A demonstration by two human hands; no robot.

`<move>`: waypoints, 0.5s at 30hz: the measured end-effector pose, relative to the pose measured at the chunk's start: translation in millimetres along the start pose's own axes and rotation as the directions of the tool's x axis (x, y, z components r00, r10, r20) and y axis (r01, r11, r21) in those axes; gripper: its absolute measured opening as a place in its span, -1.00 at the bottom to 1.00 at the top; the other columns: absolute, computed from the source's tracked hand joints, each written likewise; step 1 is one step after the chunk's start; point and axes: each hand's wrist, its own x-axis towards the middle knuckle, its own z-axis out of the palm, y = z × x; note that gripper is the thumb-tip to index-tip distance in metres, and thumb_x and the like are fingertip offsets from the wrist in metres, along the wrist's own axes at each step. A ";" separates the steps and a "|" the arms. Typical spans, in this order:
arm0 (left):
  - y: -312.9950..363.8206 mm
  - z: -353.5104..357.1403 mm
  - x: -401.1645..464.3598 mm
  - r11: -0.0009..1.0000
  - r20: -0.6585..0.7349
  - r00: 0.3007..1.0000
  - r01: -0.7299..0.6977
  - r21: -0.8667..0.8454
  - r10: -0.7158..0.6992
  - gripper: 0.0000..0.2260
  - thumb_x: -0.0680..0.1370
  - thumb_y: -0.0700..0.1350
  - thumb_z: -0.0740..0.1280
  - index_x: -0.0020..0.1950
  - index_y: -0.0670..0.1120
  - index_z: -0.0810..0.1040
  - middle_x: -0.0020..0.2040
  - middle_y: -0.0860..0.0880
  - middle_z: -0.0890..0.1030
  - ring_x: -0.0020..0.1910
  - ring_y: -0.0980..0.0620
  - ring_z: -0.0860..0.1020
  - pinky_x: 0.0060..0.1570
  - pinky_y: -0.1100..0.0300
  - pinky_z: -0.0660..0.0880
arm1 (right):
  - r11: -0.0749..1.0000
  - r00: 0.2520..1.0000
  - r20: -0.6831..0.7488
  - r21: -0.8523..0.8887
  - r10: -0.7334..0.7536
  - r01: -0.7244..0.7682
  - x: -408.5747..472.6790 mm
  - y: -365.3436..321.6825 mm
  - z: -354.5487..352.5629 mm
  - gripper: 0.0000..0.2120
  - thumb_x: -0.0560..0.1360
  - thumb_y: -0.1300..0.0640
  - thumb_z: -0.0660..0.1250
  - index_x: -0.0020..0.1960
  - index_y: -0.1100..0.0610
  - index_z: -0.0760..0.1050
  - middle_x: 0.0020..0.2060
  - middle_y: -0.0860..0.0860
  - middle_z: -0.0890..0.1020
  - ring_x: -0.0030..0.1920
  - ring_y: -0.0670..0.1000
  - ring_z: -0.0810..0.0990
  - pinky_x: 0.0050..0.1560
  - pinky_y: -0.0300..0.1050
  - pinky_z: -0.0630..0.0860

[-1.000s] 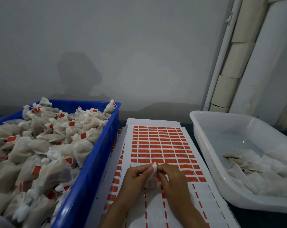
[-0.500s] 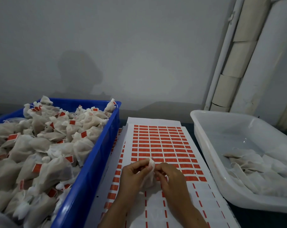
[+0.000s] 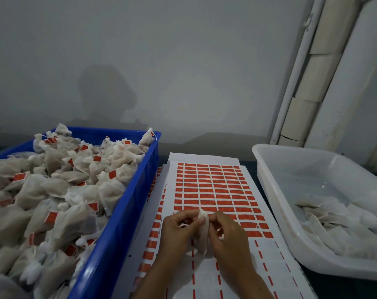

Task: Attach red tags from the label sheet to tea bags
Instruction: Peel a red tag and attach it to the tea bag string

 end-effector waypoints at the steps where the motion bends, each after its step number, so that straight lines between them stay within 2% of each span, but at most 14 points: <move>1: -0.6 0.5 -0.4 1.000 -0.008 1.000 -0.014 0.021 0.014 -0.88 0.41 -0.13 0.44 -0.16 0.11 0.61 -0.22 0.24 0.66 -0.17 0.20 0.63 -0.37 0.45 0.48 | 1.000 0.999 -0.032 -0.009 -0.012 0.012 -0.8 -1.3 0.4 -0.72 0.39 -0.18 0.24 0.00 -0.06 0.53 -0.13 -0.27 0.60 -0.26 -0.22 0.56 -0.13 -0.55 0.37; 3: -3.5 1.2 0.3 0.997 -0.029 0.999 -0.043 0.059 0.045 -0.88 0.41 -0.13 0.45 -0.16 0.10 0.61 -0.22 0.21 0.66 -0.18 0.13 0.63 -0.35 0.45 0.49 | 1.000 0.997 -0.068 -0.024 -0.018 0.016 -0.5 -4.1 1.2 -0.77 0.38 -0.17 0.24 -0.04 -0.10 0.50 -0.19 -0.34 0.51 -0.34 -0.28 0.52 -0.24 -0.60 0.31; 7: -8.6 2.5 2.9 0.986 -0.047 0.994 -0.089 0.142 0.097 -0.93 0.42 -0.10 0.44 -0.15 0.04 0.59 -0.20 0.14 0.64 -0.19 0.05 0.61 -0.24 0.32 0.58 | 0.999 0.998 -0.040 0.038 0.041 -0.039 -0.4 -4.7 5.1 -0.83 0.38 -0.16 0.21 -0.08 -0.13 0.44 -0.24 -0.36 0.50 -0.29 -0.21 0.57 -0.20 -0.56 0.41; 10: -10.7 2.2 3.0 0.978 -0.043 0.992 -0.107 0.182 0.116 -0.93 0.42 -0.05 0.44 -0.14 0.05 0.58 -0.20 0.17 0.64 -0.19 0.08 0.62 -0.19 0.27 0.61 | 0.994 0.997 -0.034 0.084 0.070 -0.067 0.6 -2.1 6.9 -0.92 0.43 -0.04 0.31 -0.09 -0.11 0.45 -0.24 -0.33 0.54 -0.25 -0.19 0.60 -0.18 -0.51 0.48; 13: -11.5 1.0 2.9 0.968 -0.030 0.988 -0.142 0.207 0.151 -0.92 0.41 -0.01 0.43 -0.13 0.06 0.58 -0.19 0.19 0.64 -0.16 0.14 0.61 -0.19 0.32 0.59 | 0.989 0.997 -0.044 0.137 0.065 -0.058 0.1 -2.0 5.4 -0.93 0.44 0.02 0.34 -0.12 -0.11 0.45 -0.28 -0.33 0.55 -0.21 -0.23 0.60 -0.24 -0.54 0.46; 15: -11.2 0.2 2.6 0.960 -0.036 0.983 -0.167 0.225 0.179 -0.93 0.41 -0.01 0.44 -0.16 0.07 0.57 -0.21 0.21 0.63 -0.15 0.19 0.60 -0.21 0.37 0.57 | 0.983 0.996 -0.062 0.175 0.072 -0.060 0.7 -3.8 4.3 -0.92 0.44 0.03 0.34 -0.17 -0.12 0.44 -0.30 -0.29 0.57 -0.24 -0.19 0.61 -0.22 -0.46 0.52</move>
